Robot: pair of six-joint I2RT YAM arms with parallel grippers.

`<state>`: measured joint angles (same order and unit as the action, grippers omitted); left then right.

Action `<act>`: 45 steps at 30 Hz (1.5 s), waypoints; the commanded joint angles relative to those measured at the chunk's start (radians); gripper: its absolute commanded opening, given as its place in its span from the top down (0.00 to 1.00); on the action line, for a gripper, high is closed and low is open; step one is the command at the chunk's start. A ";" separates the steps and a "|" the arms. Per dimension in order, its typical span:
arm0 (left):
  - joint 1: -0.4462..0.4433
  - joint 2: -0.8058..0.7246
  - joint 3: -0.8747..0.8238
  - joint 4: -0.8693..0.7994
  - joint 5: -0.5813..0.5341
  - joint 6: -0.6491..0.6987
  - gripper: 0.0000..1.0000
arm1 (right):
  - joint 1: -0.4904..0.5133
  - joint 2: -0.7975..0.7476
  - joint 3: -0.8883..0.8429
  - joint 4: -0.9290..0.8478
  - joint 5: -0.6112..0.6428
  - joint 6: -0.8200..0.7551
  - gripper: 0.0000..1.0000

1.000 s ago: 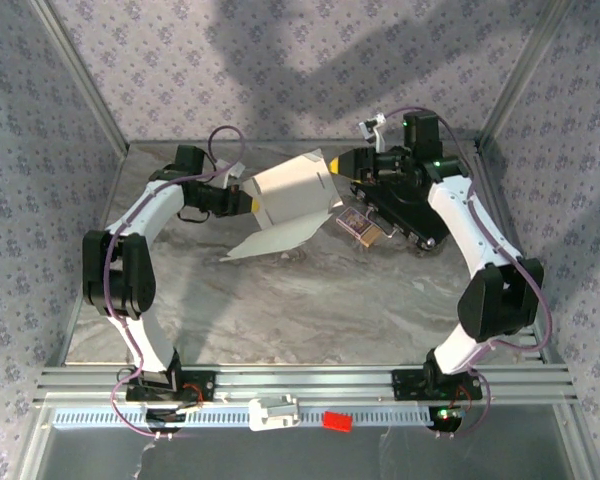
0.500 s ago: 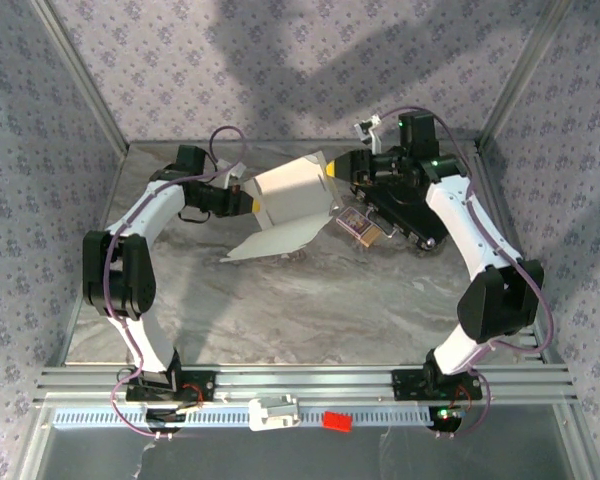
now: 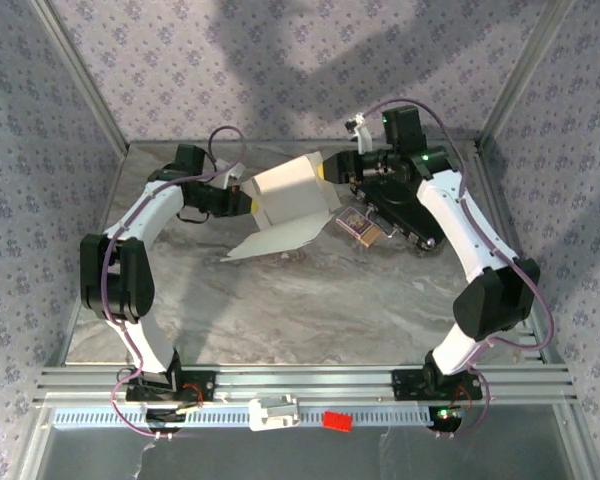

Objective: Fold the paper box

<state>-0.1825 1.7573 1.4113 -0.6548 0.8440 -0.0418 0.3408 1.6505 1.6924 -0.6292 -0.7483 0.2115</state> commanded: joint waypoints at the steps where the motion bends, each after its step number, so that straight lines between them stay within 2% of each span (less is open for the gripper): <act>1: -0.029 -0.051 0.022 -0.012 0.021 0.021 1.00 | 0.034 0.026 0.035 -0.045 0.068 -0.037 0.55; 15: -0.046 -0.079 0.016 -0.003 -0.019 0.004 1.00 | 0.114 0.057 0.080 -0.115 0.274 -0.076 0.60; 18: -0.051 -0.079 0.021 -0.006 -0.028 0.002 1.00 | 0.151 0.077 0.112 -0.159 0.374 -0.095 0.62; 24: -0.058 -0.081 0.029 -0.008 -0.054 -0.013 1.00 | 0.232 0.124 0.171 -0.250 0.672 -0.106 0.67; 29: -0.067 -0.084 0.035 -0.009 -0.068 -0.024 1.00 | 0.291 0.148 0.168 -0.259 0.834 -0.090 0.73; 35: -0.081 -0.093 0.027 -0.012 -0.086 -0.030 1.00 | 0.359 0.187 0.181 -0.281 1.044 -0.067 0.73; 42: -0.105 -0.097 0.029 -0.012 -0.135 -0.074 1.00 | 0.413 0.253 0.233 -0.360 1.297 0.021 0.89; 45: -0.121 -0.101 0.027 -0.006 -0.162 -0.110 1.00 | 0.426 0.280 0.252 -0.395 1.338 0.073 0.95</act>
<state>-0.2623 1.7245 1.4109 -0.7052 0.6025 -0.1192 0.7368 1.8812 1.9213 -0.9520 0.5137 0.2195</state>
